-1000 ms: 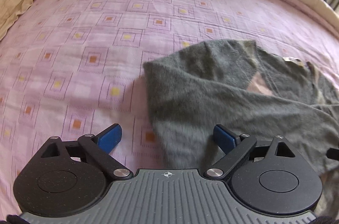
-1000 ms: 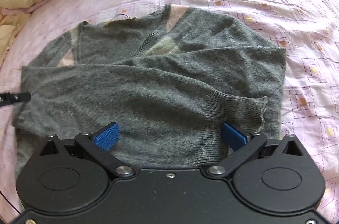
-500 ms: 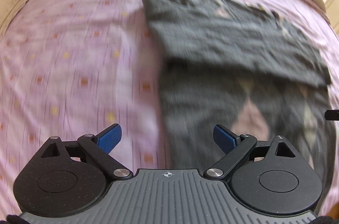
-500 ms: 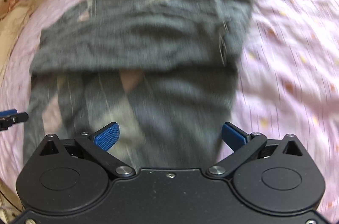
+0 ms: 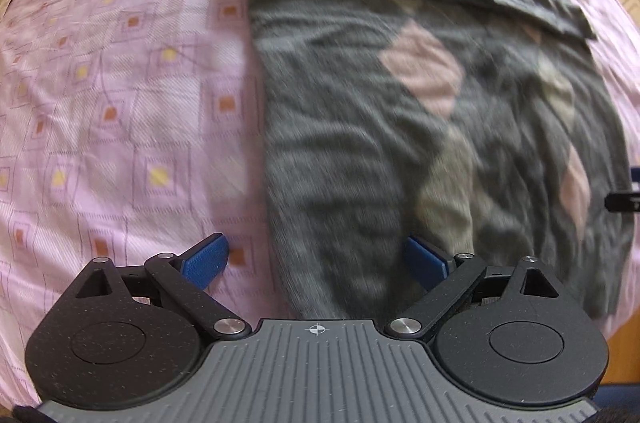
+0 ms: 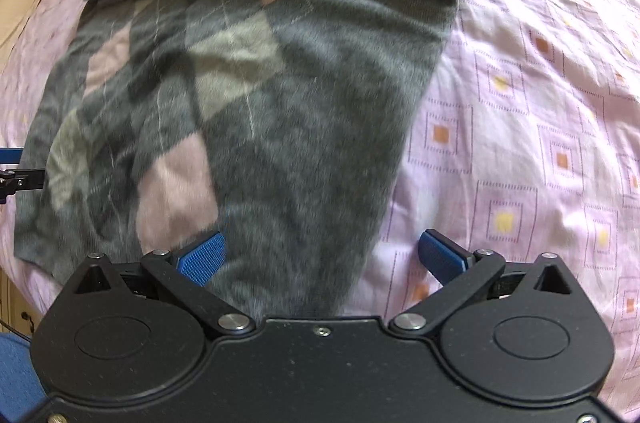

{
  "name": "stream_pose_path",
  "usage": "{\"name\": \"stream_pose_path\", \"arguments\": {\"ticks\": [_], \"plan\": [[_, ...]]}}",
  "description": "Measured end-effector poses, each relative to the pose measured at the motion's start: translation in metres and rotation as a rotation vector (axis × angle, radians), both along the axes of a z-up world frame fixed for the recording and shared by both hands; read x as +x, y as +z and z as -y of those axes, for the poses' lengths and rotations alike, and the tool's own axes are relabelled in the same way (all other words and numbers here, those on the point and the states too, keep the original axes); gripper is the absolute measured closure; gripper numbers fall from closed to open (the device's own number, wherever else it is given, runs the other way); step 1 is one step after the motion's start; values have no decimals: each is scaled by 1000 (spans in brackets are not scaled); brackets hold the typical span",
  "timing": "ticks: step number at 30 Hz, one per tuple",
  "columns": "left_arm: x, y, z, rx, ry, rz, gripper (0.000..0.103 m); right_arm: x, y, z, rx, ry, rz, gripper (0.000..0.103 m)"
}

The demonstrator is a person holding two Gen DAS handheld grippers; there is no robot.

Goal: Fold small clothes
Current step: 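Open the right gripper and lift both grippers away from the sweater, then grasp the sweater hem with both grippers and lift it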

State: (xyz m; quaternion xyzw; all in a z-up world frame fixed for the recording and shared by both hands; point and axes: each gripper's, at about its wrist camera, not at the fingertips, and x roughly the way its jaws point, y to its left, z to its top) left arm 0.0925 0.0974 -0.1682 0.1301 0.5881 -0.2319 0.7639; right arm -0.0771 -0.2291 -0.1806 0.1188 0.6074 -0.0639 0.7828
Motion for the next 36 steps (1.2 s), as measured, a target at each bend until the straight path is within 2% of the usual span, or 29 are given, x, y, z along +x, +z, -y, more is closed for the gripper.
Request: {"name": "stream_pose_path", "arguments": {"ticks": [1,2,7,12,15,19,22,25,26,31,36], "plan": [[-3,-1,-1,1,-8,-4,6,-3,-1,-1,-2,-3,4,0],[-6,-3,-1,4,-17,-10,0,-5,-2,-1,-8,-4,15,0],[-14,-10,2,50,-55,15,0,-13,-6,-9,-64,-6,66,0],[-20,-14,5,59,-3,54,0,-21,-13,-16,-164,13,128,0],[-23,-14,6,68,2,56,0,-18,-11,-14,-158,3,110,0],[-18,-13,6,66,7,-2,1,-17,-4,-1,-71,-5,92,0],[-23,-9,-3,41,1,-35,3,-28,1,4,-10,-13,94,7],[-36,-9,-14,24,-11,-58,5,-48,5,6,83,-19,87,15],[-41,-9,-16,16,-16,-67,12,-54,6,6,117,-14,82,22],[-59,-6,-28,-29,-9,-93,17,-76,4,-3,271,-2,48,39],[-56,-4,-35,-70,6,-95,22,-77,0,-7,321,-29,60,41]]}}
